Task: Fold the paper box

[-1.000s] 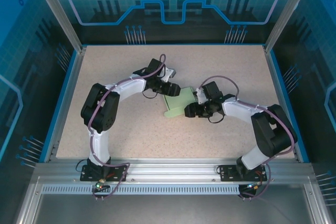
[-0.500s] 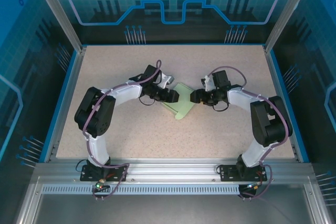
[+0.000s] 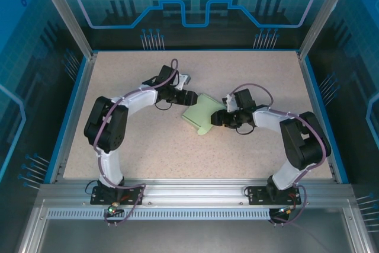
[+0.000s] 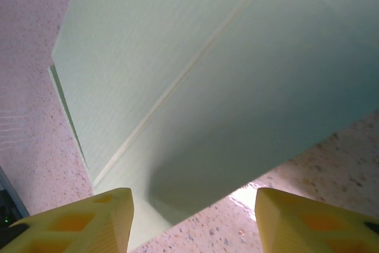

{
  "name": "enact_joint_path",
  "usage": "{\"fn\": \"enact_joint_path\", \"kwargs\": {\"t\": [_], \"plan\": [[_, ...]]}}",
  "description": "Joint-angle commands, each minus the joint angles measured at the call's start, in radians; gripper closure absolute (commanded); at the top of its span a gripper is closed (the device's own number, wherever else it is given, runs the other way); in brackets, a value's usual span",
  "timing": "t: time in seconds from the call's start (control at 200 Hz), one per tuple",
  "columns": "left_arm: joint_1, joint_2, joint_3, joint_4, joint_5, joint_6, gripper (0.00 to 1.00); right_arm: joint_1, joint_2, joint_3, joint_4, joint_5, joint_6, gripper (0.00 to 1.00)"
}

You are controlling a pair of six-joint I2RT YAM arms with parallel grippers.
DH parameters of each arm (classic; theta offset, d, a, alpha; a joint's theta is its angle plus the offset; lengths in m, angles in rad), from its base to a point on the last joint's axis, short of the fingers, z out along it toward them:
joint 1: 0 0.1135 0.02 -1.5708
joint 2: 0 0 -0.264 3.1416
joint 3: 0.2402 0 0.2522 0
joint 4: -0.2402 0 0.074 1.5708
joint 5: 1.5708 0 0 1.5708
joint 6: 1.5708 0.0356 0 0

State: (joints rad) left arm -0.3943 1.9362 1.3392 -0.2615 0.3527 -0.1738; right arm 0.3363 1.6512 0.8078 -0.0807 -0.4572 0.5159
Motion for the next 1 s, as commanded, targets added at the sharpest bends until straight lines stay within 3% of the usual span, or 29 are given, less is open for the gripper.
{"fn": "enact_joint_path", "kwargs": {"t": [0.0,0.315,0.73,0.996], "plan": [[0.002,0.051,0.042,-0.075,0.043,0.049,0.31,0.012,0.008,-0.028,0.098,-0.023,0.058,0.47],[0.002,0.135,0.103,-0.125,0.086,0.076,0.37,0.007,0.007,-0.077,0.205,-0.03,0.121,0.65],[0.002,0.137,0.071,-0.122,0.123,0.062,0.46,-0.032,-0.042,-0.142,0.41,-0.109,0.251,0.88],[0.003,0.098,0.013,-0.074,0.219,-0.004,0.45,-0.031,-0.128,-0.147,0.434,-0.136,0.294,0.92]]}}
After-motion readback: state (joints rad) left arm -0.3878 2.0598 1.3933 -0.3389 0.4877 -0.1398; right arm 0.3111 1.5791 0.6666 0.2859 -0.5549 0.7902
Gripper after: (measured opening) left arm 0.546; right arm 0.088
